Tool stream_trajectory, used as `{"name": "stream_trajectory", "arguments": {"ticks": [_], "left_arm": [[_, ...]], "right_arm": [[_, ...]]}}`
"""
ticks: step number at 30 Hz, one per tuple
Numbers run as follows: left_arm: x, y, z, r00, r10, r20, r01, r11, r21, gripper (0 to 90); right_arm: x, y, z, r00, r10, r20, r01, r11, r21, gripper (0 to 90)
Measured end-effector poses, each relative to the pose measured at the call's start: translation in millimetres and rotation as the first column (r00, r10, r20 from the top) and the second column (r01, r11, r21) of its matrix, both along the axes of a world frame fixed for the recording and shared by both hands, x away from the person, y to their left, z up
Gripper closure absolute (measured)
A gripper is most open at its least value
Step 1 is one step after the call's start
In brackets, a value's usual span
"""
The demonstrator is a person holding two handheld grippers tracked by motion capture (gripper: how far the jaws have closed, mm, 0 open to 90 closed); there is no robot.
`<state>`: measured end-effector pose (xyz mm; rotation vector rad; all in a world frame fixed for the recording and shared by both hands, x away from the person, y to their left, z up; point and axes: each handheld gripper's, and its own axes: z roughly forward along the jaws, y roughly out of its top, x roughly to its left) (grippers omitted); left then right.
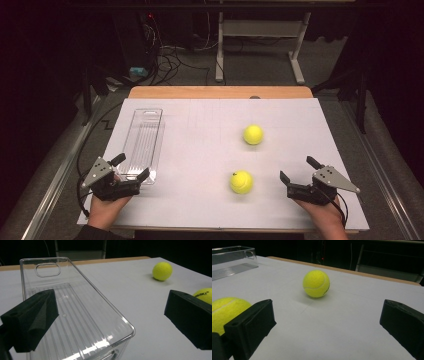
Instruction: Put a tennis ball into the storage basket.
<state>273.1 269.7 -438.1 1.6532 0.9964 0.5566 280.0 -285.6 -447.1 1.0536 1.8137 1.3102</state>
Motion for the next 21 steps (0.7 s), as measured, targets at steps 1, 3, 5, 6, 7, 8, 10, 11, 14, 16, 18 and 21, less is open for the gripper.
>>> {"name": "stream_trajectory", "arguments": {"ticks": [1,3,5,6,7,8,10,11,14,16,18,21], "left_arm": [[0.2,-0.8,0.0,1.0,-0.004,-0.001,0.004,1.0,0.005,0.1],[0.3,-1.3,-0.3,1.0,-0.005,-0.001,0.005,1.0,0.008,0.1],[0.0,-1.7,-1.1,1.0,-0.007,-0.004,0.007,0.9999,0.015,0.1],[-0.4,-1.9,-1.3,1.0,-0.008,0.0,0.008,0.9999,0.011,0.1],[-0.4,-1.9,-1.3,1.0,-0.008,0.0,0.008,0.9999,0.011,0.1],[-0.5,-1.7,-1.2,1.0,-0.006,0.002,0.006,0.9999,0.01,0.1],[-0.6,-1.4,-0.8,1.0,-0.004,0.002,0.004,1.0,0.008,0.1],[-0.2,-1.5,-1.1,1.0,-0.002,0.002,0.002,1.0,0.004,0.1],[-0.1,-1.6,-1.0,1.0,-0.004,0.003,0.004,1.0,0.003,0.1],[-0.1,-2.2,-0.4,1.0,-0.01,0.0,0.01,0.9999,0.005,0.6],[0.4,-3.6,0.2,0.9999,-0.015,0.001,0.015,0.9999,0.002,0.6],[1.2,-6.5,2.0,0.9997,-0.023,-0.004,0.023,0.9997,0.002,0.6]], "right_arm": [[-0.6,0.3,-0.2,1.0,-0.003,-0.001,0.003,1.0,-0.001,0.0],[-1.1,0.5,-0.4,1.0,-0.005,0.001,0.005,1.0,-0.002,0.0],[-2.7,0.0,-0.6,1.0,-0.008,-0.003,0.008,1.0,0.006,0.0],[-3.0,-0.3,-0.7,0.9999,-0.01,-0.003,0.01,1.0,0.005,0.0],[-3.0,-0.3,-0.7,0.9999,-0.01,-0.003,0.01,1.0,0.005,0.0],[-3.3,-0.6,-0.8,0.9999,-0.01,-0.003,0.01,1.0,0.005,0.0],[-3.4,-1.1,-1.3,0.9999,-0.01,-0.006,0.01,1.0,0.005,0.0],[-3.3,-1.2,-1.5,0.9999,-0.011,-0.008,0.011,1.0,0.007,0.0],[-3.0,-2.0,-1.8,0.9999,-0.013,-0.01,0.013,1.0,0.006,0.0],[-2.0,-2.5,-2.9,0.9998,-0.012,-0.017,0.012,1.0,0.005,0.0],[-1.9,-2.4,-3.2,0.9998,-0.011,-0.019,0.011,1.0,0.004,0.0],[-1.9,-1.7,-3.8,0.9997,-0.008,-0.022,0.008,1.0,-0.001,0.0]]}}
